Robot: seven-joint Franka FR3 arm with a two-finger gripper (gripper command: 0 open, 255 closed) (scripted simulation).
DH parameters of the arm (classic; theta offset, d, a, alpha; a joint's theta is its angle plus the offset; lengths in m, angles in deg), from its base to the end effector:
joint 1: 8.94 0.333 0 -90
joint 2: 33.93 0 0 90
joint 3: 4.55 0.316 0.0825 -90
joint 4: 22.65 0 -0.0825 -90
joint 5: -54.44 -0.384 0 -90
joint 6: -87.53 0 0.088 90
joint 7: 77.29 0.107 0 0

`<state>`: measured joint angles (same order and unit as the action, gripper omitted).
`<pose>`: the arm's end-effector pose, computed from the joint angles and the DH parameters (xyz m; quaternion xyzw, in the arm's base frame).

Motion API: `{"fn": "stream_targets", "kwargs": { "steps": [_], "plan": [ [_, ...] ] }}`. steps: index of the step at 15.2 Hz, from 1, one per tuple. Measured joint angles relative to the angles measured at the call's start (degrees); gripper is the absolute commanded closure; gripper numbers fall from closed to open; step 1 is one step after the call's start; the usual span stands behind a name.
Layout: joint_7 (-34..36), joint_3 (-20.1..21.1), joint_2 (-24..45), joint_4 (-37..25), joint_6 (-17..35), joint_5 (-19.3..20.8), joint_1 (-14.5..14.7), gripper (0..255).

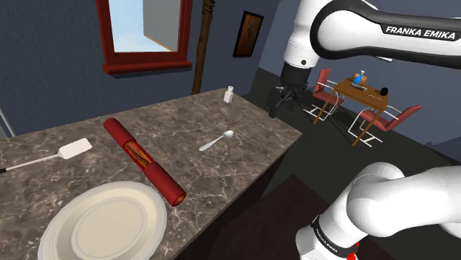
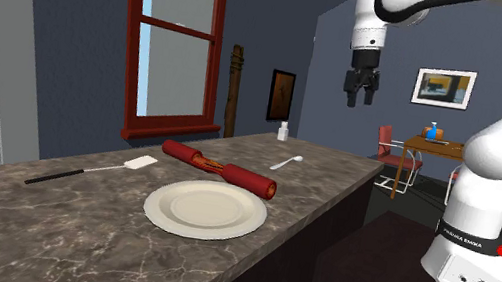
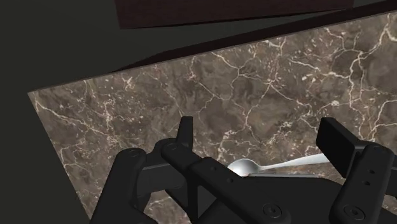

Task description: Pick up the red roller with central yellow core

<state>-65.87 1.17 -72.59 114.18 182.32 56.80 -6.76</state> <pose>0.3376 0.0486 0.5455 0.9974 -0.0401 -0.0223 0.0558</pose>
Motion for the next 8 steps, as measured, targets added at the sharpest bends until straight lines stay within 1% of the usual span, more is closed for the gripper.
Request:
{"fn": "stream_targets", "kwargs": {
  "steps": [4,8],
  "plan": [
    [4.0,3.8,5.5,-1.1,4.6,-1.8,1.4,0],
    [7.6,7.2,12.1,-3.3,9.2,-2.4,2.4,0]
  ]
}}
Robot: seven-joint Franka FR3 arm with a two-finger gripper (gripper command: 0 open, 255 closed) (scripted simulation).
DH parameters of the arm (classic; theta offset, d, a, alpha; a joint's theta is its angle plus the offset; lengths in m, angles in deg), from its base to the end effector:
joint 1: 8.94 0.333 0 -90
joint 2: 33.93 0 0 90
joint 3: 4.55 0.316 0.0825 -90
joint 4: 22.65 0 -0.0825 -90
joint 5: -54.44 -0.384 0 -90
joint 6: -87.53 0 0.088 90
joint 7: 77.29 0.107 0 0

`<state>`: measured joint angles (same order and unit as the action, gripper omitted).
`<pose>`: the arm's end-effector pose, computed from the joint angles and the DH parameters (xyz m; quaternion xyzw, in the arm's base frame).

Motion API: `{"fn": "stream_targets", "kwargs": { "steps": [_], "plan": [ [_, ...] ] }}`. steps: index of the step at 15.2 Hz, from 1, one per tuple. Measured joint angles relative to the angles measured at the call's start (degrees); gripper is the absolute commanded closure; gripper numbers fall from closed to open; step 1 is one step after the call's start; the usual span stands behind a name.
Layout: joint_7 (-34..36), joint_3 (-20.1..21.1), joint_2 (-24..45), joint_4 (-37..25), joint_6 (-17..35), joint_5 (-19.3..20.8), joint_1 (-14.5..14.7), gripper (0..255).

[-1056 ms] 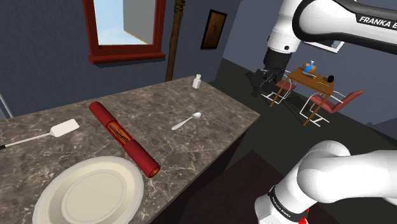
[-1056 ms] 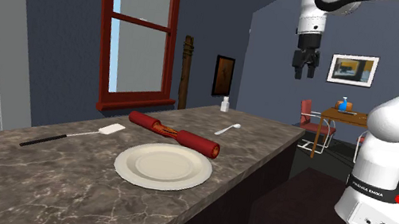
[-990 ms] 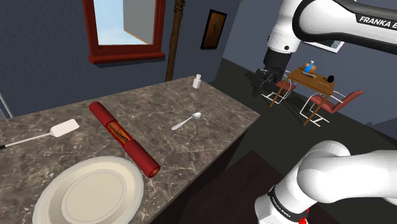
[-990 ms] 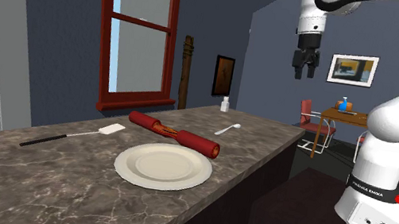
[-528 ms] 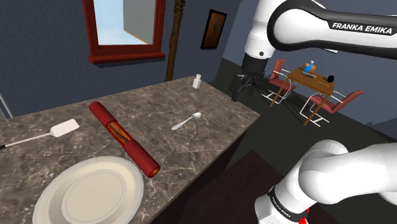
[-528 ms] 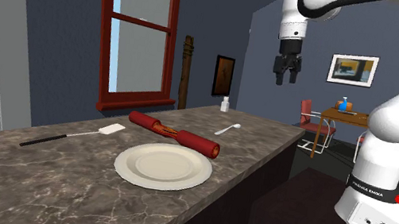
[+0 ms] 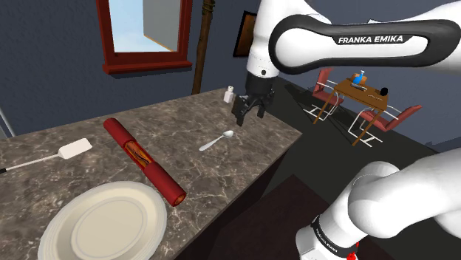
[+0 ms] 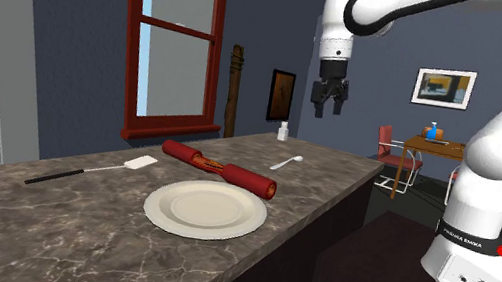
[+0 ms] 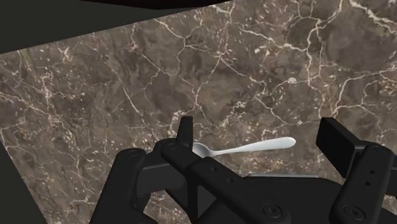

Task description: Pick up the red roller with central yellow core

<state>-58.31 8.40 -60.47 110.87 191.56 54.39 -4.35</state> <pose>0.3871 0.1304 0.5029 0.9980 -0.0258 -0.0143 0.0567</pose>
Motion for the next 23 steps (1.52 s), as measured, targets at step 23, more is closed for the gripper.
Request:
{"fn": "stream_targets", "kwargs": {
  "steps": [23],
  "plan": [
    [24.7,12.1,46.9,-34.3,9.5,15.7,10.1,0]
  ]
}}
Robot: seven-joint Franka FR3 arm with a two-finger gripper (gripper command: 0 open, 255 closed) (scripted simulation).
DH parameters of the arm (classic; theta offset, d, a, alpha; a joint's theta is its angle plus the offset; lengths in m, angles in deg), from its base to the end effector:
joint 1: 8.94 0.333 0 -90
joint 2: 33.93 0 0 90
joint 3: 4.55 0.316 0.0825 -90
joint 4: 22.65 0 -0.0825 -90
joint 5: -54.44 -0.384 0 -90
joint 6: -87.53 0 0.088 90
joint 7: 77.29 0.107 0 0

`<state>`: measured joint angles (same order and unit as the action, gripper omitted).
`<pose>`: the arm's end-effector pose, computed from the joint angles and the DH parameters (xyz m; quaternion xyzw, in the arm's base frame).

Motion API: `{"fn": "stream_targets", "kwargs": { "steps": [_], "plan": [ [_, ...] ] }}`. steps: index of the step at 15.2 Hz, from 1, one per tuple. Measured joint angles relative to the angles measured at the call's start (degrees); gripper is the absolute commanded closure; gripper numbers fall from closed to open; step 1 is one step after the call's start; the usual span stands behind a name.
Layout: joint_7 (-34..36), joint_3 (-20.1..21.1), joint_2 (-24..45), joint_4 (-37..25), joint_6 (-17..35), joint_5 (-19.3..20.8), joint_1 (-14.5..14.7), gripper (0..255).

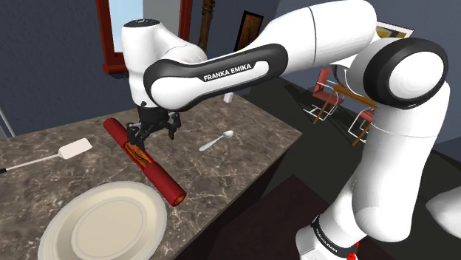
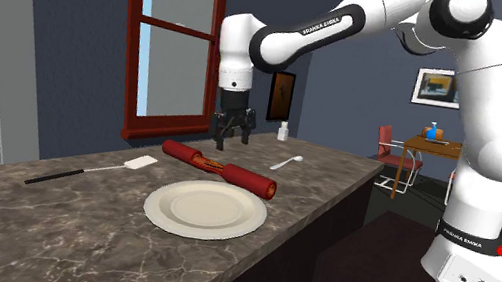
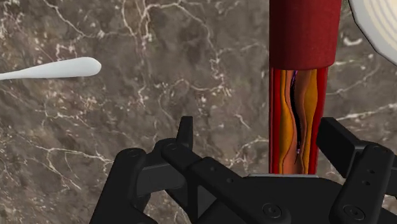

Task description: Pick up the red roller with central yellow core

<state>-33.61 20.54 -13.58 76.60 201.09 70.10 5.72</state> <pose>0.5157 0.3762 0.3858 0.9981 0.0153 0.0079 0.0584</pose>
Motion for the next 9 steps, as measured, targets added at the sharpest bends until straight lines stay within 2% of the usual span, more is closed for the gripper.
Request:
{"fn": "stream_targets", "kwargs": {
  "steps": [4,9],
  "plan": [
    [2.0,-0.7,8.7,-10.1,-2.1,3.3,3.9,0],
    [3.0,-1.2,11.2,-10.4,-0.1,4.5,4.7,0]
  ]
}}
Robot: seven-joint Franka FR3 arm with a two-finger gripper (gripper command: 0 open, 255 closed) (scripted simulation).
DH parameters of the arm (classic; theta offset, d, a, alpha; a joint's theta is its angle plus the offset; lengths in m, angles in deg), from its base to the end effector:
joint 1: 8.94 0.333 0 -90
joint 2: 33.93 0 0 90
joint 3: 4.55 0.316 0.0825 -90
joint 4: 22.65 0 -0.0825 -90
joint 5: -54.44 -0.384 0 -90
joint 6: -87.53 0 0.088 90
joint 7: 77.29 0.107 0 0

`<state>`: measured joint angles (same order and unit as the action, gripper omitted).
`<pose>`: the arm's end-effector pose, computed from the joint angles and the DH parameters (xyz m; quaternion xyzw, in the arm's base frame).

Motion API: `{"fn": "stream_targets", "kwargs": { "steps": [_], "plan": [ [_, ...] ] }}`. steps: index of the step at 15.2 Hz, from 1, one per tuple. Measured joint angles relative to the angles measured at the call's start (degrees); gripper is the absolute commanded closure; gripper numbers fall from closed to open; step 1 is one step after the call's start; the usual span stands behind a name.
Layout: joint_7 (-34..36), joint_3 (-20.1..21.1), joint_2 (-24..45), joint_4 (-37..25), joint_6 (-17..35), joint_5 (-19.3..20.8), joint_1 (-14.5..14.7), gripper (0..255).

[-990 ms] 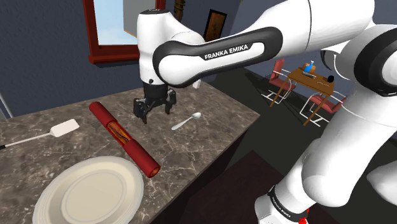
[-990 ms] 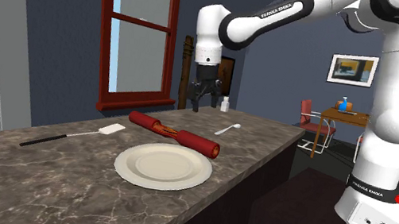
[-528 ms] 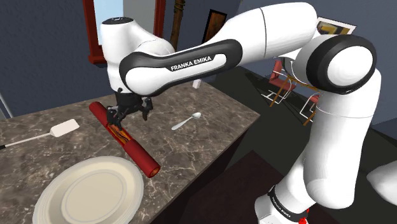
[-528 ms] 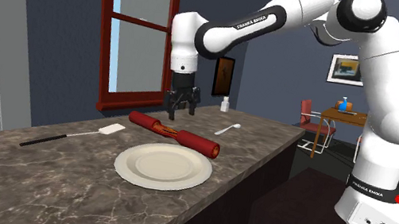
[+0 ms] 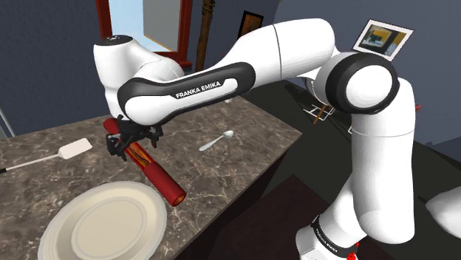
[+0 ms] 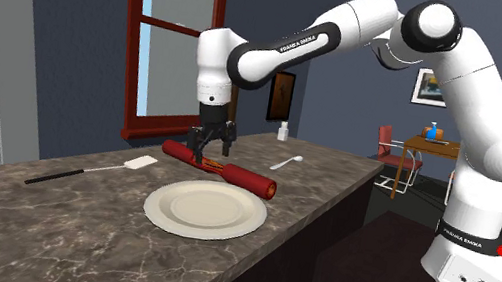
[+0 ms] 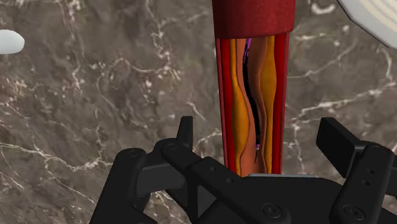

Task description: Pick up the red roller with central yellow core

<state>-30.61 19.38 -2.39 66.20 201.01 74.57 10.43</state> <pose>0.5399 0.4221 0.3445 0.9979 0.0226 0.0123 0.0592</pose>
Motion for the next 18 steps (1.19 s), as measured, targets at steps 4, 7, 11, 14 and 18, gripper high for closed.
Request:
{"fn": "stream_targets", "kwargs": {
  "steps": [4,7,11,14,18],
  "plan": [
    [0.5,-0.3,1.2,0.9,1.9,0.6,0.2,255],
    [0.6,-0.4,1.3,0.9,2.1,0.7,0.2,255],
    [0.6,-0.4,1.3,0.9,2.1,0.7,0.2,255],
    [0.6,-0.4,1.3,0.9,2.1,0.7,0.2,255],
    [0.1,-0.1,0.4,0.0,0.4,0.2,0.0,255]
  ]
}}
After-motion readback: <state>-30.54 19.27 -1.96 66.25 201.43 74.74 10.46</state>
